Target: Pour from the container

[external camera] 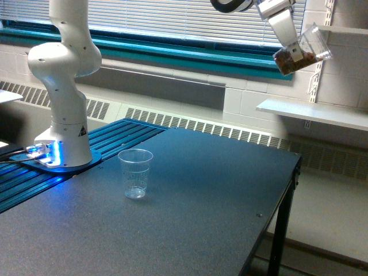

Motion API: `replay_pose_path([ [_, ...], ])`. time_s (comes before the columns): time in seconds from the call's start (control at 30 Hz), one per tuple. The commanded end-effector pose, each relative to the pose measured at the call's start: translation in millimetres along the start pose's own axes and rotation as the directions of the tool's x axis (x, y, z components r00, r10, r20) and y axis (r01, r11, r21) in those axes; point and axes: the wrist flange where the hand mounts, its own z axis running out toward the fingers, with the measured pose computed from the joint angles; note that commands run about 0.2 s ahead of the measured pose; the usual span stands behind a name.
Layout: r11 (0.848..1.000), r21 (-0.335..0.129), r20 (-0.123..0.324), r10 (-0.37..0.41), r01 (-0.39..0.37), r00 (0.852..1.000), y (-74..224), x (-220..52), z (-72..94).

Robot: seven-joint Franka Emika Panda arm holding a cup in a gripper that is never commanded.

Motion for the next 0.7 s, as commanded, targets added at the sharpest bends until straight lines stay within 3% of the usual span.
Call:
replay_pose_path([
  [0.03,0.987,0.018,-0.128,0.16,-0.159,0.979,77.6,52.5,-37.2],
  [0.17,0.981,-0.007,-0.136,0.194,-0.196,0.972,108.2,51.7,-42.8],
  [0.43,0.95,-0.053,-0.167,0.295,-0.308,0.941,186.4,56.7,-71.6],
  [0.7,0.955,-0.08,-0.142,0.271,-0.284,0.952,199.1,20.5,-85.3],
])
